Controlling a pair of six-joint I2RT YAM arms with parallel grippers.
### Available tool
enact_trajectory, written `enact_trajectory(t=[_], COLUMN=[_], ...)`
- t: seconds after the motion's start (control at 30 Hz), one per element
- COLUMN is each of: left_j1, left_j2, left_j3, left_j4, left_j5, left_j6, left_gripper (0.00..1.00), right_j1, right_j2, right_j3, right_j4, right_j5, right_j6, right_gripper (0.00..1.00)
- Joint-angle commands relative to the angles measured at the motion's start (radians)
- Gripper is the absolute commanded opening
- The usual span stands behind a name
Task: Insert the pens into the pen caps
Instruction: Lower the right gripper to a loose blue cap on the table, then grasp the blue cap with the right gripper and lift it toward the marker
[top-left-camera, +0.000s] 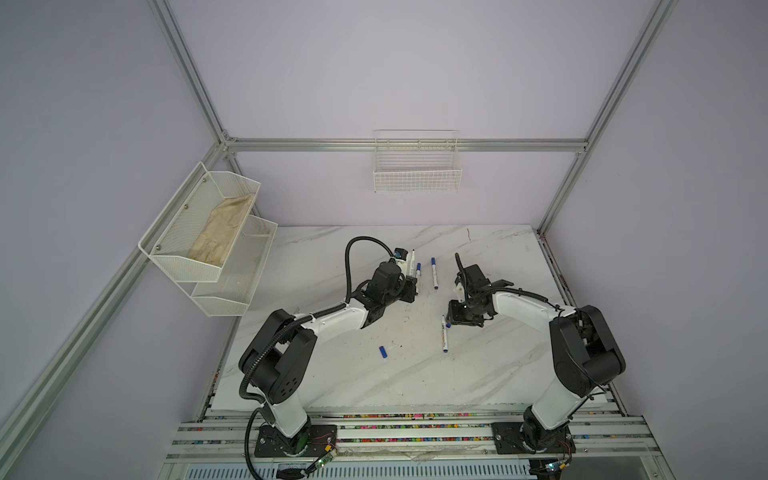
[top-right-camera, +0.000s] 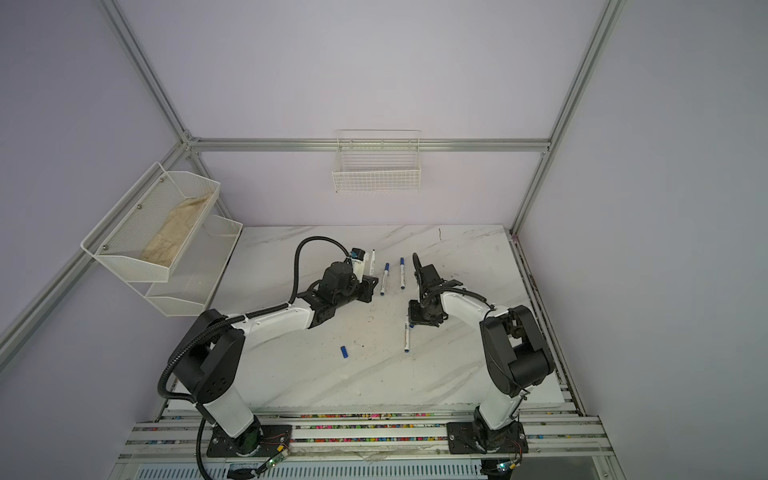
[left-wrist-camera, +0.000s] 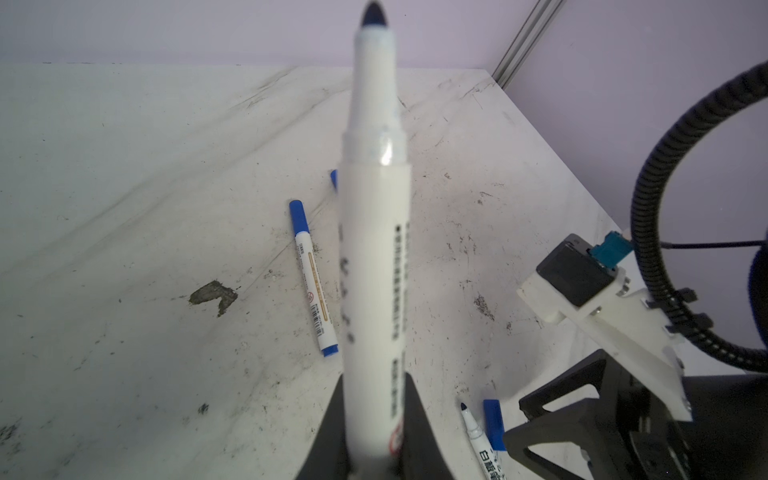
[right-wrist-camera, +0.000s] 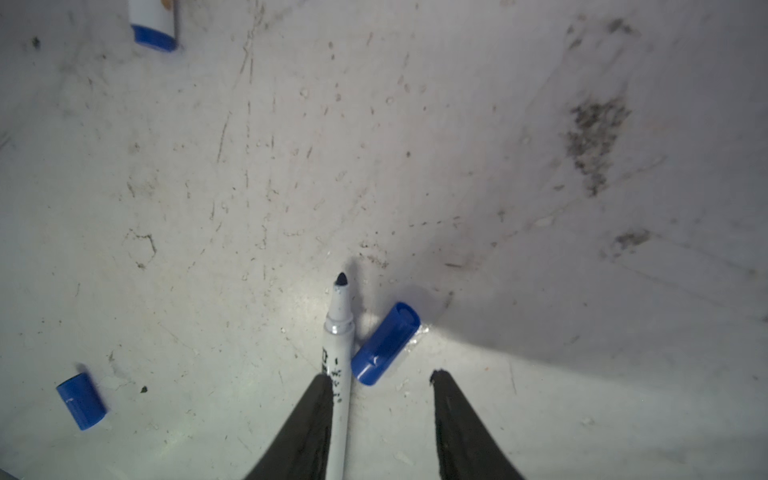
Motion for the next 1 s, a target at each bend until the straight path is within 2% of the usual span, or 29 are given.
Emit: enact_trajectory(t=[0.0,0.4,0.83,0.97], left_j1=[0.003,0.003,0.003,0.003], left_j2=[-0.040,-0.036,-0.025,-0.023], left_j3=[-0.026,-0.017,-0.016,-0.017], left_j4=[0.034,0.022,0.024,0.028], left_j5=[-0.006,0.007,0.017,0.028], left_j6=[0.014,0.032,0.028,0.028], left_gripper=[0.00,0.00,0.00,0.00], right_j1=[0.015,0.020,0.027,0.027], right_j2=[0.022,0.069,0.079,0.092], right_j3=[0.031,0.042,0.010,0.017], right_j4=[-0.034,-0.060,-0.053,-0.048], right_j5=[0.032,0.172,0.161,0.189], right_j6=[-0.016,0.009,0.015,0.015], right_gripper=[0.42,0.39,0.33,0.29])
